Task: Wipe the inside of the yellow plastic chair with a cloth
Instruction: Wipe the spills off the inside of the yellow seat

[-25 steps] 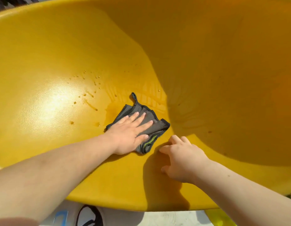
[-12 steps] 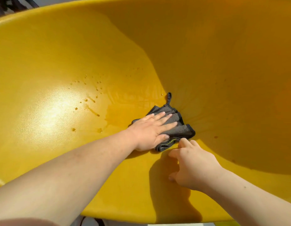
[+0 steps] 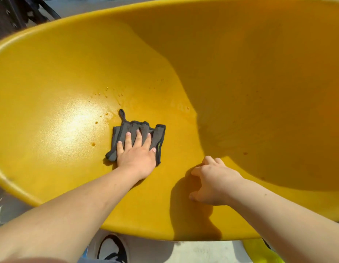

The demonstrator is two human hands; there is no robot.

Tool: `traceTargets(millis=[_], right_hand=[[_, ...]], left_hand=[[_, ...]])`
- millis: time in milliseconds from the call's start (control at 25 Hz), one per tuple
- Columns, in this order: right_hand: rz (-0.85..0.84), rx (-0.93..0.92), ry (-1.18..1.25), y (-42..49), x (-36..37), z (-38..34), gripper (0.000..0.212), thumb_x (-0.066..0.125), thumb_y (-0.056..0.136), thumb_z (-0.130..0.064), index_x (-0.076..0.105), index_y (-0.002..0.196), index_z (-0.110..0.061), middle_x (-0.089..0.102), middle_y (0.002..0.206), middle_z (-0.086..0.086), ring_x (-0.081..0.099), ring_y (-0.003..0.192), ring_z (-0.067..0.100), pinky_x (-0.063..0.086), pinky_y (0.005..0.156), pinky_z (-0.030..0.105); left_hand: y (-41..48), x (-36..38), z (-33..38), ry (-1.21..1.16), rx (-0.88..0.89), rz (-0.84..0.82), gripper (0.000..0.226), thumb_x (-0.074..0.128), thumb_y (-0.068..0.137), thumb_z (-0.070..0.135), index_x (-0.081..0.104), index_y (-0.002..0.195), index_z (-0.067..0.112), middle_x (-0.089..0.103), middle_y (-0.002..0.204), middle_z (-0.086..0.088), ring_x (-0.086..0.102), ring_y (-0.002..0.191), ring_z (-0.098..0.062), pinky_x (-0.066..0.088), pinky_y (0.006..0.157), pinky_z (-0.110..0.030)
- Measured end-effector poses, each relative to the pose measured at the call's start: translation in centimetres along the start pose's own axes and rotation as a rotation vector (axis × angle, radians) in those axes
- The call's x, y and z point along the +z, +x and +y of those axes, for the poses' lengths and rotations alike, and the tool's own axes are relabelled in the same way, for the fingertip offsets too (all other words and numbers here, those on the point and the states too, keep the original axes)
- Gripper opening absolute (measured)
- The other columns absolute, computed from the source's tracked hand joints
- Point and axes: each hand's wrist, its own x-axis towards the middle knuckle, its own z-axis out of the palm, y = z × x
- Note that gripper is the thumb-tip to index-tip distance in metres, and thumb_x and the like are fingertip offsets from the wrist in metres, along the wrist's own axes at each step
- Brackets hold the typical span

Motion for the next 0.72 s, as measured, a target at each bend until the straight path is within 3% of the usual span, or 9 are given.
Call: traceTargets(millis=[80, 200, 280, 400, 480, 560, 640, 720], right_hand=[[0.011, 0.031, 0.002, -0.1, -0.3, -0.2, 0.067, 0.066, 0.089, -0.060, 0.052, 0.148, -0.030, 0.043, 0.132, 0.005, 0.041, 0.130, 0.028, 0.051, 0.095, 0.039], [0.080, 0.100, 0.004, -0.3, -1.2, 0.2, 0.054, 0.063, 0.092, -0.049, 0.058, 0.138, -0.021, 0.042, 0.117, 0.006, 0.046, 0.124, 0.028, 0.048, 0.084, 0.036], [0.081, 0.112, 0.005, -0.7, -1.7, 0.9, 0.052, 0.065, 0.091, -0.047, 0.059, 0.136, -0.020, 0.043, 0.114, 0.005, 0.049, 0.124, 0.028, 0.047, 0.081, 0.036], [0.044, 0.060, 0.033, -1.6, -1.3, 2.1, 0.060, 0.070, 0.090, -0.050, 0.056, 0.143, -0.024, 0.049, 0.130, 0.005, 0.046, 0.128, 0.028, 0.051, 0.093, 0.040], [0.069, 0.014, 0.032, -2.5, -0.9, 2.9, 0.060, 0.070, 0.092, -0.049, 0.055, 0.145, -0.026, 0.050, 0.132, 0.004, 0.046, 0.125, 0.027, 0.052, 0.092, 0.039], [0.153, 0.012, 0.025, -3.9, -1.0, 4.4, 0.056, 0.069, 0.092, -0.050, 0.056, 0.143, -0.029, 0.051, 0.129, 0.001, 0.045, 0.123, 0.025, 0.052, 0.091, 0.038], [0.235, 0.046, 0.009, -5.6, -1.2, 6.6, 0.054, 0.067, 0.093, -0.052, 0.057, 0.141, -0.032, 0.051, 0.127, -0.002, 0.044, 0.122, 0.023, 0.052, 0.092, 0.036], [0.262, 0.072, 0.001, -7.3, -1.0, 8.6, 0.054, 0.065, 0.094, -0.053, 0.055, 0.144, -0.034, 0.051, 0.130, -0.004, 0.043, 0.123, 0.021, 0.051, 0.097, 0.032]], left_hand=[[-3.4, 0.6, 3.5, -0.005, 0.159, -0.028, 0.064, 0.017, 0.106, 0.055, -0.004, 0.164, 0.038, -0.015, 0.173, 0.004, -0.019, 0.158, -0.028, -0.005, 0.127, -0.054], [-6.2, 1.3, 7.1, 0.031, 0.552, -0.065, 0.067, 0.028, 0.104, 0.052, -0.002, 0.163, 0.043, -0.014, 0.173, 0.007, -0.020, 0.158, -0.022, -0.006, 0.127, -0.050], [-3.9, 0.7, 6.6, 0.069, 0.678, -0.065, 0.063, 0.021, 0.106, 0.056, -0.006, 0.162, 0.045, -0.016, 0.172, 0.008, -0.021, 0.157, -0.017, -0.007, 0.128, -0.048], [1.1, 0.0, 6.4, 0.068, 0.433, 0.016, 0.062, 0.016, 0.108, 0.055, -0.009, 0.163, 0.040, -0.017, 0.173, 0.003, -0.019, 0.158, -0.019, -0.007, 0.128, -0.048], [2.7, 0.2, 8.7, -0.015, 0.202, 0.058, 0.062, 0.015, 0.108, 0.053, -0.008, 0.163, 0.036, -0.017, 0.173, 0.000, -0.018, 0.158, -0.025, -0.006, 0.127, -0.052], [2.8, 0.5, 12.1, -0.125, 0.090, 0.065, 0.061, 0.016, 0.108, 0.052, -0.002, 0.164, 0.035, -0.017, 0.173, 0.000, -0.019, 0.158, -0.030, -0.006, 0.126, -0.056], [1.6, 0.2, 15.1, -0.161, 0.148, 0.063, 0.061, 0.017, 0.107, 0.053, 0.004, 0.164, 0.036, -0.016, 0.173, 0.003, -0.018, 0.158, -0.029, -0.006, 0.126, -0.055], [-0.8, 0.2, 17.8, -0.140, 0.378, 0.068, 0.060, 0.018, 0.107, 0.055, 0.005, 0.164, 0.039, -0.015, 0.173, 0.005, -0.018, 0.158, -0.025, -0.005, 0.127, -0.051]])
